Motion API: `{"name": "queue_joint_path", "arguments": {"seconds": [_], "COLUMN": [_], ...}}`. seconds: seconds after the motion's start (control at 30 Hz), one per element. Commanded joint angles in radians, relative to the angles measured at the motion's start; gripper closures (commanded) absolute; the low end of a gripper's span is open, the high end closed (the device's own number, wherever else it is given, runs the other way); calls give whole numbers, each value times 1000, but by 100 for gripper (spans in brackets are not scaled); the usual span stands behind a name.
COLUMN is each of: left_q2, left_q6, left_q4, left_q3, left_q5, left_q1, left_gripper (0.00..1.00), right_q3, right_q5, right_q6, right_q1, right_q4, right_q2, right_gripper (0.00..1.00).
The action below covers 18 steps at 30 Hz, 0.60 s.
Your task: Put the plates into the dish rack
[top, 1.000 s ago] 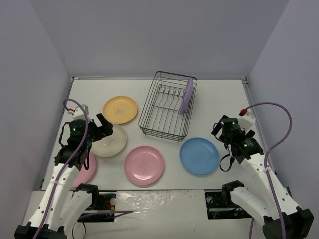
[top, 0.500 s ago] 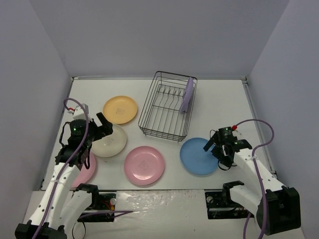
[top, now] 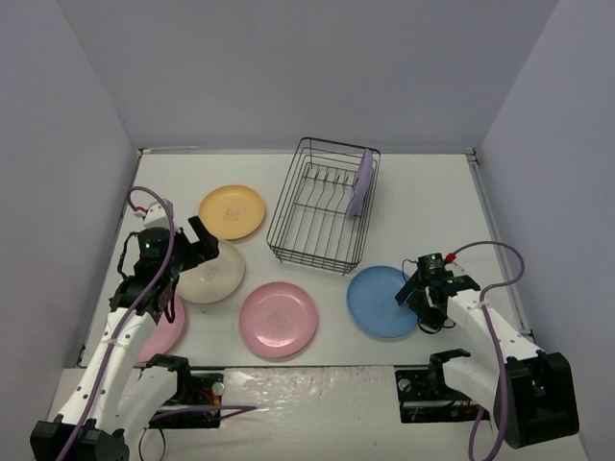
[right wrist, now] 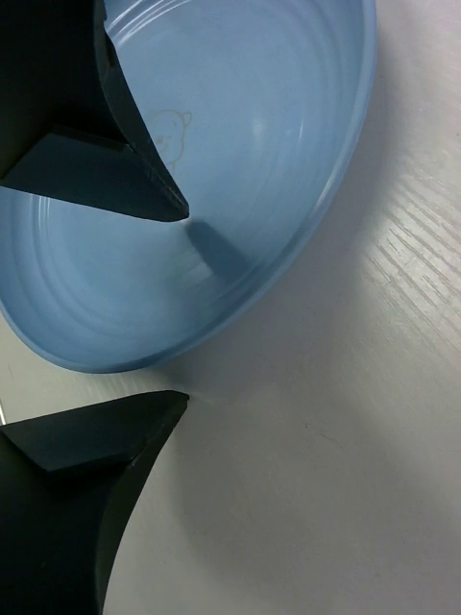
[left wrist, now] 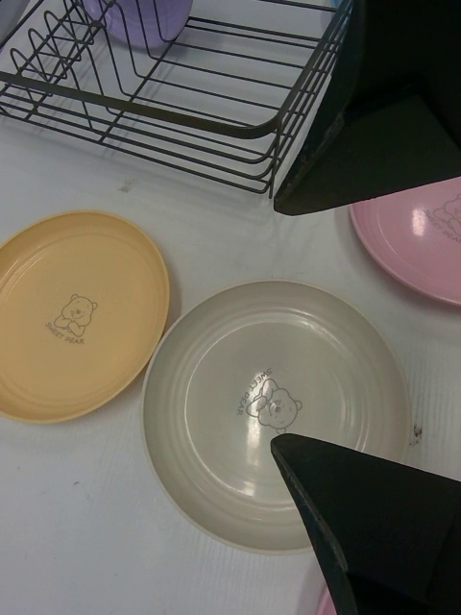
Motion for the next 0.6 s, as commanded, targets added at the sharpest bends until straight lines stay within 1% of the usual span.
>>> {"name": "queue_joint_path", "arguments": {"seconds": [0.0, 0.07, 0.1, 0.13, 0.2, 0.23, 0.43, 0.53, 0.57], "left_q2": [3, 2, 0, -2, -5, -6, -15, -29, -31], "left_q6": [6, 9, 9, 9, 9, 9, 13, 13, 13], "left_q4": [58, 54, 53, 52, 51, 52, 34, 33, 32], "left_q3": [33, 35, 35, 35, 35, 35, 37, 35, 35], "left_q5": [-12, -16, -19, -22, -26, -26, -31, -31, -31], "left_q1": [5, 5, 5, 6, 5, 5, 6, 6, 6], "left_gripper": [3, 3, 3, 3, 3, 3, 3, 3, 3], "right_q3": [-7, -13, -14, -14, 3, 12, 86, 154, 192], "right_q5": [48, 60, 66, 71, 84, 92, 164, 225, 267], "right_q6": [40, 48, 45, 40, 35, 34, 16, -15, -28], "right_q1": [-8, -8, -8, -8, -7, -8, -8, -8, -8], "right_q4": [44, 46, 45, 43, 31, 23, 1, -60, -86], "right_q2": [-13, -40, -48, -57, -69, -72, -142, -173, -180], "right_gripper": [47, 61, 71, 84, 97, 100, 100, 100, 100]}}
